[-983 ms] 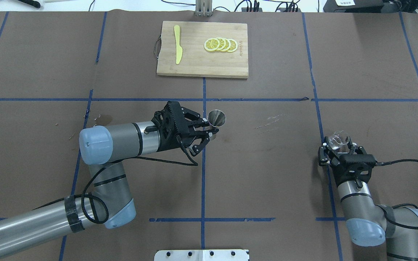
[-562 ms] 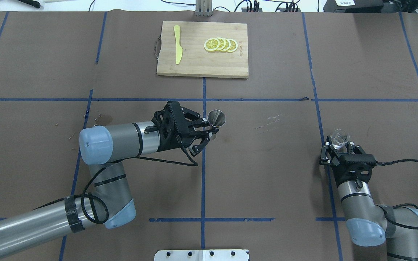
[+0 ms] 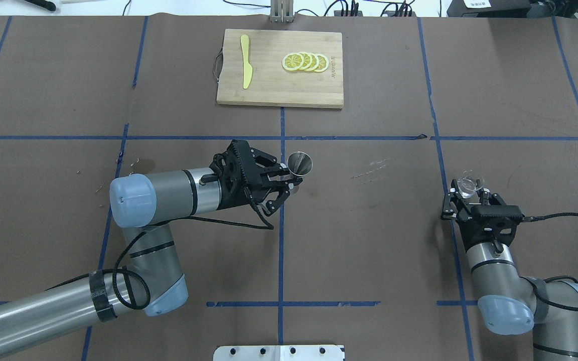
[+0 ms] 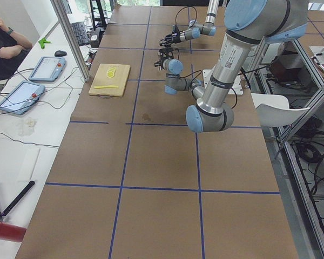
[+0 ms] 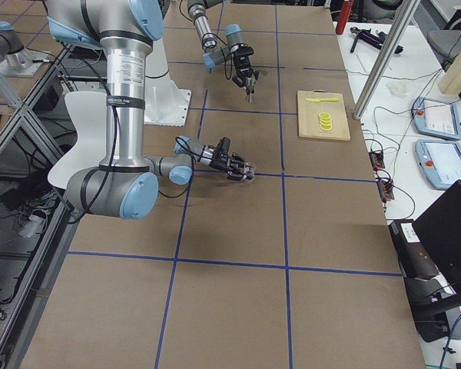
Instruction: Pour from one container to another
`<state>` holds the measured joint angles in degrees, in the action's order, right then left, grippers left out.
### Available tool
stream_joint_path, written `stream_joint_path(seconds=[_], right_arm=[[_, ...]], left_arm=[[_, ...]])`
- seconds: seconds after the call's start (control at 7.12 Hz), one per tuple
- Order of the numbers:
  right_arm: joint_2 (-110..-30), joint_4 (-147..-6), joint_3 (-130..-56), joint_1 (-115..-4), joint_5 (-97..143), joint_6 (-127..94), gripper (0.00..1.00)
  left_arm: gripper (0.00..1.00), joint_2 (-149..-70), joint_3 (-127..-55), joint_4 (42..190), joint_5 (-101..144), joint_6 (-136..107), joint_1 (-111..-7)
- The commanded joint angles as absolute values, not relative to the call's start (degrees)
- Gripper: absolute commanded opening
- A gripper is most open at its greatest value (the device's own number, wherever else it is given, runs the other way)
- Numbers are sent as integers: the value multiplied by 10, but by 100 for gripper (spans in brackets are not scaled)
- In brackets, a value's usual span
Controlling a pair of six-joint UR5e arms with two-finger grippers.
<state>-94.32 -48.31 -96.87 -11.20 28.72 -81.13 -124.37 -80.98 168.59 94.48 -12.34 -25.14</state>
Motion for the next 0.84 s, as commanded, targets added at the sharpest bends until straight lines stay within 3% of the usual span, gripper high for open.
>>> stream_joint_path(seconds=[0.0,0.28,0.56,0.7], right_arm=[[-937,-469,-998,-120,284,-756,0],[-934,-396,-998,-140,290,-651,0],[-926,-395,-1061,-137,298,-513,0],[-879,-400,-1066,-137,297,-481,0]], left_arm=[[0,-1244,-810,1686,946,-121,-251],[0,-1244,-818,1685,945,-122,-252],[0,-1244,-818,1684,946,-120,-252],[0,-1244,-819,1684,946,-120,-252]])
